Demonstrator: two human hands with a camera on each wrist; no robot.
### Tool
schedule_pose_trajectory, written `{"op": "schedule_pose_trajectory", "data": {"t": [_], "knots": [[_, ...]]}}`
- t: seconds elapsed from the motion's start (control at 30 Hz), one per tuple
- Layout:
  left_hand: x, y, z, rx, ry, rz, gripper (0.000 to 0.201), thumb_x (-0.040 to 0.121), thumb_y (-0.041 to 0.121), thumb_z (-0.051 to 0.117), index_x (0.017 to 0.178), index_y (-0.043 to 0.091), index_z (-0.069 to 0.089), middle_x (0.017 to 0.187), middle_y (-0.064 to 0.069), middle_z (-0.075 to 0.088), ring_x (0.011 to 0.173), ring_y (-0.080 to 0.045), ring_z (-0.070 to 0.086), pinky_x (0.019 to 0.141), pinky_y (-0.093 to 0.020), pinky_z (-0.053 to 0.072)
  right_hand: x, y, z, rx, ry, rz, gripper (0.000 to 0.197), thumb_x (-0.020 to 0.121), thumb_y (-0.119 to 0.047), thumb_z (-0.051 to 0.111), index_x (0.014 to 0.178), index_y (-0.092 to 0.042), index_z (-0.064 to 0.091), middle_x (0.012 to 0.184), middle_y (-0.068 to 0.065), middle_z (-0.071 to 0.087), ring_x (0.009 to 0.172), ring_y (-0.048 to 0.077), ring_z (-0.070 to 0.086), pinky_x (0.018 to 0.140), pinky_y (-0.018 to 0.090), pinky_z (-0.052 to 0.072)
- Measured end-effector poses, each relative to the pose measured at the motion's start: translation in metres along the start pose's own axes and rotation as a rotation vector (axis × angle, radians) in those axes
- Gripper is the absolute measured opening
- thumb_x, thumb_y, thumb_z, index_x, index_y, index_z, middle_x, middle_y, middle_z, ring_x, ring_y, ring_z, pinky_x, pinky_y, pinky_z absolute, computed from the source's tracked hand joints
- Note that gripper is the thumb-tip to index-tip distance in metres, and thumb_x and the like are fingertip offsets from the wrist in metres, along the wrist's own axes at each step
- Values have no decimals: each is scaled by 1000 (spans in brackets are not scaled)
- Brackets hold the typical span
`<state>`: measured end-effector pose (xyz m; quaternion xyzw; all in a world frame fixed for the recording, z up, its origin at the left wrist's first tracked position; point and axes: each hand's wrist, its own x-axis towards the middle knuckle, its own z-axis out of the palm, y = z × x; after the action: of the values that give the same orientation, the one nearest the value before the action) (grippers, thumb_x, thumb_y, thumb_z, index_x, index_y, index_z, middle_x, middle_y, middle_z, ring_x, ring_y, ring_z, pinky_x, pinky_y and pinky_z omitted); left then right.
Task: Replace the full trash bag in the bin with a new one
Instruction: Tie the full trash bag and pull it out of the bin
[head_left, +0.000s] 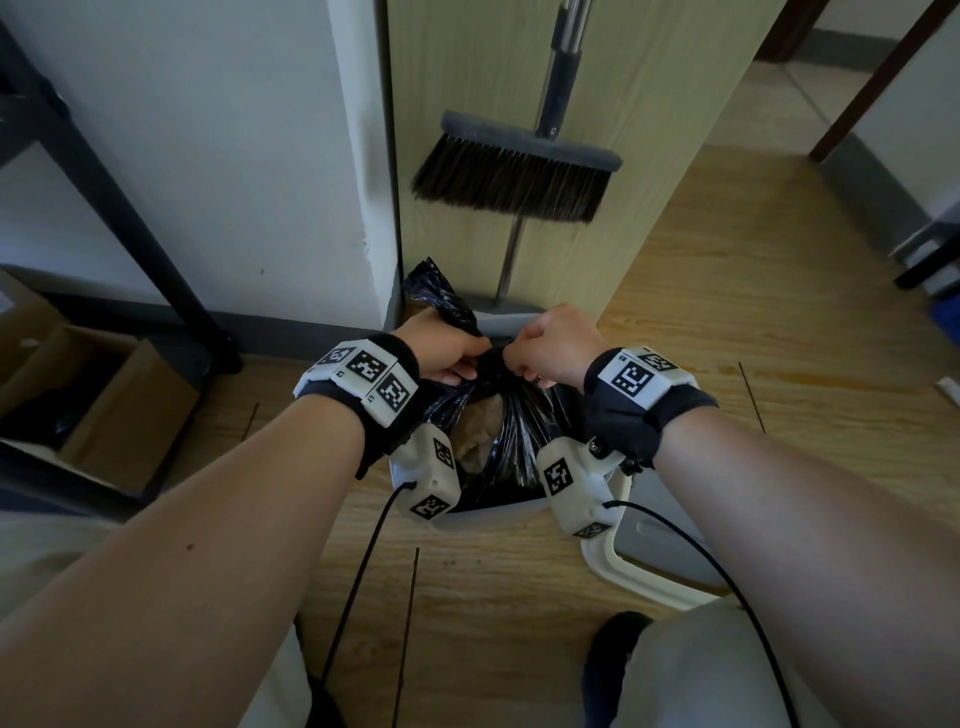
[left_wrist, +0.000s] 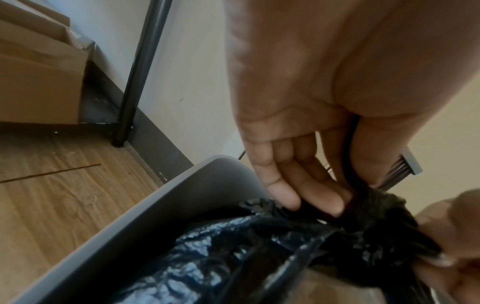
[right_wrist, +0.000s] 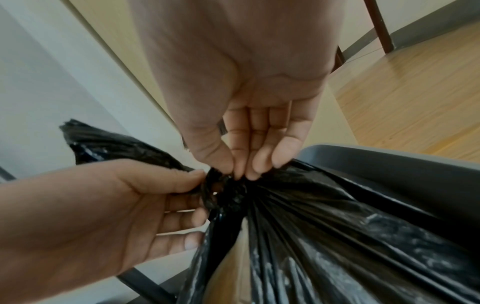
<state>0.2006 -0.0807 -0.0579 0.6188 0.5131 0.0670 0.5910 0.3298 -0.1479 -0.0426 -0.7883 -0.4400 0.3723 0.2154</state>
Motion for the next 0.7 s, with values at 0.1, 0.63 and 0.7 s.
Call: {"op": "schedule_pose_trajectory", "data": {"t": [0.1, 0.63, 0.7], "knots": [[0, -1, -3, 143, 68, -16, 15, 91, 18, 56, 80, 12, 63, 52, 3, 61, 51, -8, 53, 57, -19, 43, 0, 3, -3, -20, -23, 51, 19, 78, -13, 61, 80, 2, 73, 65, 9, 63, 65, 21, 58, 72, 35, 57], [-9, -24, -21, 422, -148, -185, 27, 84, 22, 66, 107, 7, 64, 60, 1, 48, 50, -11, 42, 44, -19, 35, 2, 3, 20, -641, -324, -261, 95, 68, -5, 74, 147, -33, 29, 148, 4, 42, 131, 24, 45, 98, 29, 43], [-14, -26, -20, 441, -242, -246, 11, 86, 23, 65, 87, 13, 61, 63, 2, 49, 52, -10, 45, 48, -20, 37, 4, 7, 28, -744, -383, -223, 106, 65, 0, 72, 148, -40, 21, 152, 7, 29, 133, 29, 41, 100, 39, 47]]}}
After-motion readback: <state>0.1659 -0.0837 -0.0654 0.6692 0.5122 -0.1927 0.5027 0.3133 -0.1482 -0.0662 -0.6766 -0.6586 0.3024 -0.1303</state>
